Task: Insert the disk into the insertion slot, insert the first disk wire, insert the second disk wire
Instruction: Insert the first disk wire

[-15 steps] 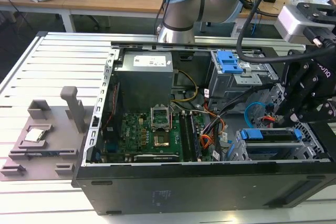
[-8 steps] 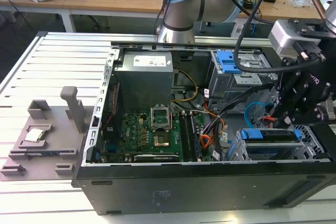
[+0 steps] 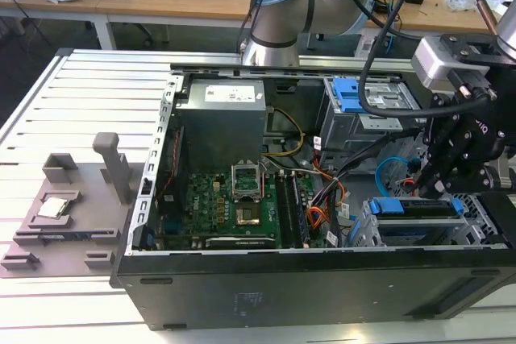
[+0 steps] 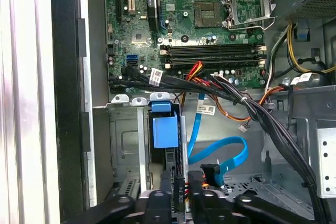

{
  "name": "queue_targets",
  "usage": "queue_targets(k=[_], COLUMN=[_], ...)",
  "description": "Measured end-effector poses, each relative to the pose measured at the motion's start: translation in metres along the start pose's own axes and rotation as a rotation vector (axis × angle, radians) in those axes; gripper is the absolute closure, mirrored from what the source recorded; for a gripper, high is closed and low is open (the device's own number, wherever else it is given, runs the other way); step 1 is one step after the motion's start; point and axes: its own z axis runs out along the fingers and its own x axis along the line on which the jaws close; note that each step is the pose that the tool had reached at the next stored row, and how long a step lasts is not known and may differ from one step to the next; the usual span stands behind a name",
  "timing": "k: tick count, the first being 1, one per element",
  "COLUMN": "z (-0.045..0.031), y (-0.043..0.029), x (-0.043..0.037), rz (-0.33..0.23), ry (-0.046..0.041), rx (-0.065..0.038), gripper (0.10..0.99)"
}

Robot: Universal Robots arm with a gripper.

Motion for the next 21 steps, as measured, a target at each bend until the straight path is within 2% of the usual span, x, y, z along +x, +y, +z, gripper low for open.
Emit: queue_targets(k=[2,10,21], z=[0.0,0.0001,-0.0001], y=[0.0,0.0,-0.0006], x=[0.0,0.0002,0.0114], rz=[0.0,0.0,0.0], ry=[0.0,0.0002,0.0003], rx=[0.0,0.0,0.0], gripper=[0.922,0.922,0.922])
